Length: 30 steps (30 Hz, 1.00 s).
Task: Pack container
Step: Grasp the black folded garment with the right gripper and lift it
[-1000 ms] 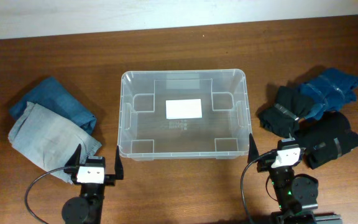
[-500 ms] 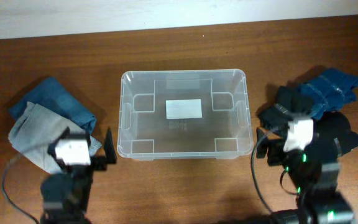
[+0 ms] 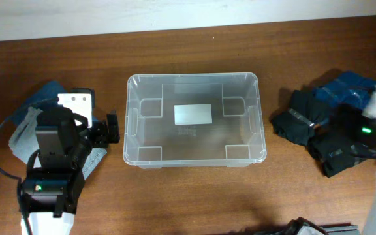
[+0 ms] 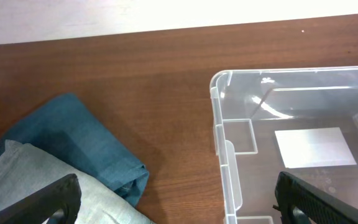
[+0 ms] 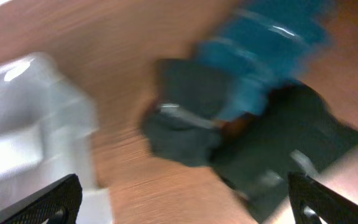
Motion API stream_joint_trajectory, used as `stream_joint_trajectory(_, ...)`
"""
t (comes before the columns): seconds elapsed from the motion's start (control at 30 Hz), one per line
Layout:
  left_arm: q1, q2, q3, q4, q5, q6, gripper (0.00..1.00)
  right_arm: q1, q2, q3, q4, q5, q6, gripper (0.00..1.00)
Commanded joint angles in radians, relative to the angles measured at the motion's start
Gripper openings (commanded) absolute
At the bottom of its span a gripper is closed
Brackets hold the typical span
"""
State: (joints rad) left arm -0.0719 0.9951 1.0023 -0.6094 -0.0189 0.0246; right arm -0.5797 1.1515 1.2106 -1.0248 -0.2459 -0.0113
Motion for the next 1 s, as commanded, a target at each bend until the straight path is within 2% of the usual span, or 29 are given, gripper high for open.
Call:
stream_joint_trajectory(0.0,-0.003,0.005,0.020,0.003,-0.004,-0.010,0.99,-0.315,0.148,-0.039,-0.026,-0.230,-0.010,0.98)
stream_joint_trajectory(0.1,-0.003,0.009,0.020,0.018,-0.005,-0.010,0.99,-0.455,0.284,-0.066,0.010,-0.260,0.005,0.99)
stream_joint_trajectory(0.23,-0.003,0.018,0.020,0.030,-0.004,-0.010,0.99,-0.548,0.471,-0.079,0.083,-0.354,0.004,0.98)
stream_joint_trajectory(0.5,-0.003,0.025,0.020,0.035,-0.004,-0.010,1.00,-0.548,0.748,-0.108,0.194,-0.430,-0.014,1.00)
stream_joint_trajectory(0.53,-0.003,0.025,0.020,0.036,-0.004,-0.010,0.99,-0.540,0.771,-0.119,0.216,-0.448,-0.015,0.97)
stream_joint_trajectory(0.63,-0.003,0.025,0.020,0.037,-0.004,-0.010,0.99,-0.518,0.793,-0.137,0.257,-0.512,-0.031,0.76)
stream_joint_trajectory(0.67,-0.003,0.025,0.020,0.037,-0.004,-0.010,0.99,-0.507,0.793,-0.139,0.263,-0.514,-0.034,0.60)
stream_joint_trajectory(0.7,-0.003,0.025,0.020,0.037,-0.004,-0.010,0.99,-0.499,0.792,-0.138,0.264,-0.514,-0.033,0.50)
stream_joint_trajectory(0.73,-0.003,0.025,0.020,0.037,-0.004,-0.010,1.00,-0.492,0.790,-0.138,0.263,-0.517,-0.033,0.33)
stream_joint_trajectory(0.77,-0.003,0.025,0.020,0.037,-0.004,-0.010,1.00,-0.486,0.790,-0.138,0.262,-0.527,-0.033,0.21)
stream_joint_trajectory(0.8,-0.003,0.025,0.020,0.037,-0.004,-0.010,0.99,-0.484,0.789,-0.138,0.258,-0.535,-0.033,0.16)
stream_joint_trajectory(0.83,-0.003,0.025,0.020,0.039,-0.004,-0.010,0.99,-0.480,0.780,-0.138,0.253,-0.549,-0.033,0.04)
stream_joint_trajectory(0.93,-0.003,0.025,0.020,0.040,-0.004,-0.010,0.99,-0.480,0.720,-0.129,0.220,-0.553,-0.033,0.04)
stream_joint_trajectory(0.97,-0.003,0.025,0.020,0.040,-0.004,-0.010,0.99,-0.480,0.635,-0.101,0.183,-0.568,-0.034,0.04)
